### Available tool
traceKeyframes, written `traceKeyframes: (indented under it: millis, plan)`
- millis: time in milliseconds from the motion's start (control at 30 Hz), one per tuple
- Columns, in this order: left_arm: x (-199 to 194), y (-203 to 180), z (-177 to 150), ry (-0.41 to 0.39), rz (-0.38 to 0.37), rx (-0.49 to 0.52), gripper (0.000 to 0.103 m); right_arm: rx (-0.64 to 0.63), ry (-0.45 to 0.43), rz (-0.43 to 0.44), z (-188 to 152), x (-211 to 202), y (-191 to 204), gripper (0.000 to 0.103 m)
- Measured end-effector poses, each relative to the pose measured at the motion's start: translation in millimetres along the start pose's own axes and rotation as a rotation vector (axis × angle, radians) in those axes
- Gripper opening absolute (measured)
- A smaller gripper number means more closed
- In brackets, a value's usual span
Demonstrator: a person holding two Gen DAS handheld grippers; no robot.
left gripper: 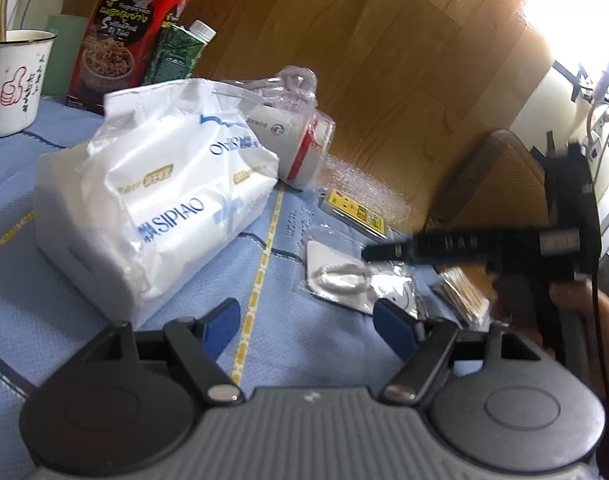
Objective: Organize soft objects
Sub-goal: 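Grasp the white mask in its clear bag with the right gripper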
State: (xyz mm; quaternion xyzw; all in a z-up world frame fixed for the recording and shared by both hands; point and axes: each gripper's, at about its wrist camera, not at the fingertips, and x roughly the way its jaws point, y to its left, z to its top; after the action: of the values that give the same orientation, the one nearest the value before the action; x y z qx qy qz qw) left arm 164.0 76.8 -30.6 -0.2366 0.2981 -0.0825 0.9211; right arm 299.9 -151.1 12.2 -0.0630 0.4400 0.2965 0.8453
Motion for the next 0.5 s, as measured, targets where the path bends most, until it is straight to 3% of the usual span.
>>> traceKeyframes:
  millis: [67,133,167,200,267,433,500]
  plan:
    - [1.5,-1.8,-1.1,0.017,-0.035,0.011,0.075,0.056,0.019,0.047,-15.4,0.4,-8.7,0.076]
    - [2.3,-5.4,-2.6,0.027,-0.054,0.028,0.074,0.098,-0.019,0.071,-29.2,-6.1,-8.9,0.066]
    - [2.7,-7.0,-3.3,0.028,-0.053,0.038,0.073,0.125,-0.035,0.077,-32.6,-8.6,-10.0,0.057]
    - [3.2,-7.5,-4.0,0.029,-0.056,0.039,0.070,0.187,-0.049,0.112,-37.0,-14.3,-12.3,0.041]
    - [3.9,-5.0,-4.0,0.034,-0.077,0.024,0.067,0.281,-0.063,0.176,-44.4,-21.3,-14.4,0.024]
    - [5.6,12.8,-2.8,0.054,-0.180,-0.091,0.052,0.339,-0.147,0.215,-67.7,-44.3,2.6,0.018]
    - [6.3,21.0,-2.9,0.071,-0.273,-0.166,0.052,0.379,-0.191,0.265,-74.8,-58.0,4.7,0.007]
